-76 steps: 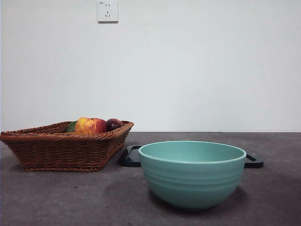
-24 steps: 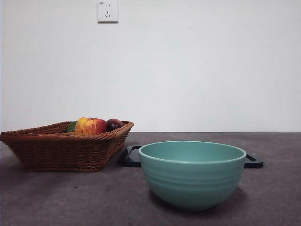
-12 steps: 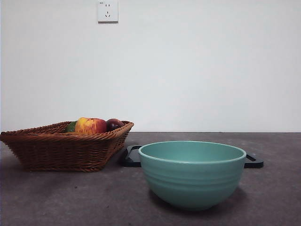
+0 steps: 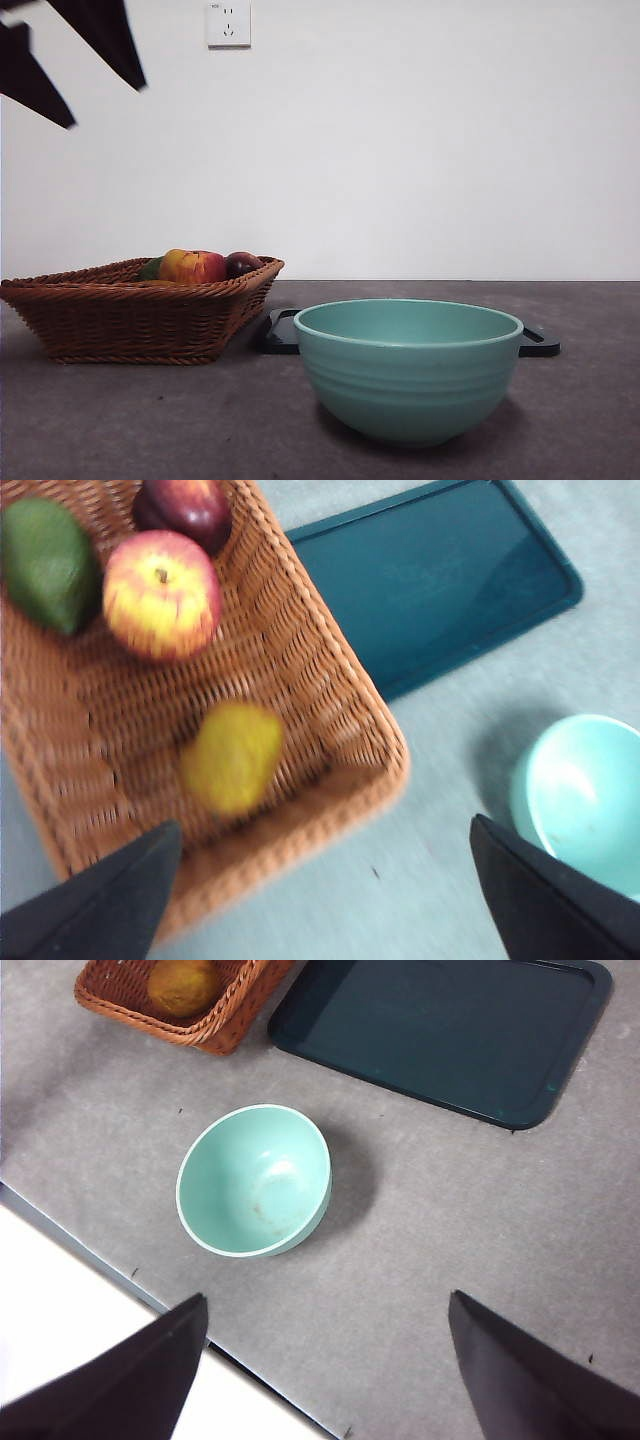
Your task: Pick up the wifruite, put it on the bowl, pick up the plate, put it on desk
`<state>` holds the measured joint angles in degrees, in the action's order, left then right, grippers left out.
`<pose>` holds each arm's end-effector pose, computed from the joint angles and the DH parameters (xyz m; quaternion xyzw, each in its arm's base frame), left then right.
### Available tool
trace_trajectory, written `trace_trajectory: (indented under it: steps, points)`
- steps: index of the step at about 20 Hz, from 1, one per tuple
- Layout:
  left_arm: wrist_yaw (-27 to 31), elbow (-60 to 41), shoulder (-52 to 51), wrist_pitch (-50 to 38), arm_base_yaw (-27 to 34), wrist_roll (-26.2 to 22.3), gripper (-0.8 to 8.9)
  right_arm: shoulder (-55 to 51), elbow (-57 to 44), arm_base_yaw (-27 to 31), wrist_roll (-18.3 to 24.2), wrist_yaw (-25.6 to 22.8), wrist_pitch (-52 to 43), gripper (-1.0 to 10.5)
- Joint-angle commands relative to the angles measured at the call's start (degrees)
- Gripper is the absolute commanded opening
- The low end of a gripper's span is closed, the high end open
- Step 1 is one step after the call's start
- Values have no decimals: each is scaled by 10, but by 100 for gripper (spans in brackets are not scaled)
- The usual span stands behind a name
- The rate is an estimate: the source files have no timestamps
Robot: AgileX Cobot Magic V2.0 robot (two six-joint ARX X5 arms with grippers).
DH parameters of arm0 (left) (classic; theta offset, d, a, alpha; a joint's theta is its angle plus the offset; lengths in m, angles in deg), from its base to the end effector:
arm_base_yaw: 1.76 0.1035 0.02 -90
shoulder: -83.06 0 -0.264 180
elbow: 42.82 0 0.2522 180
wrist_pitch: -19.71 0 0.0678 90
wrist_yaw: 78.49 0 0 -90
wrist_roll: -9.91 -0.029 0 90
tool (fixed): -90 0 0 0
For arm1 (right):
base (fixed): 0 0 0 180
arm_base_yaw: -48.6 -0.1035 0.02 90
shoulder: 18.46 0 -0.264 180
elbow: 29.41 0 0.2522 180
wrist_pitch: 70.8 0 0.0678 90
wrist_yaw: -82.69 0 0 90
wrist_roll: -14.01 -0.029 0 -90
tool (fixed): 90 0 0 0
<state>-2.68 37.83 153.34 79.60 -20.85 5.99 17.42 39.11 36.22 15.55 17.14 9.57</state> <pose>0.2257 -0.0856 0.3245 0.0476 0.4093 -0.2742 0.8689 0.0774 0.0293 0.3245 0.0309 0.3984 0.2943 0.8682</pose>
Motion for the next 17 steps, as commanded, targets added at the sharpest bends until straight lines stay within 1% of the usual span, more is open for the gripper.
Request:
trace_trajectory:
  steps: [1, 4, 12, 17]
  points:
    - [16, 22, 45, -17, -6, -25, 465, 4, 10, -3, 0, 2, -5, 386]
    - [39, 23, 100, -33, -9, -48, 465, 3, 10, -3, 0, 2, -5, 386]
    - [70, 23, 227, -90, -15, -91, 465, 3, 10, -3, 0, 2, -5, 386]
    - [85, 23, 277, -114, -16, -92, 465, 3, 10, -3, 0, 2, -5, 386]
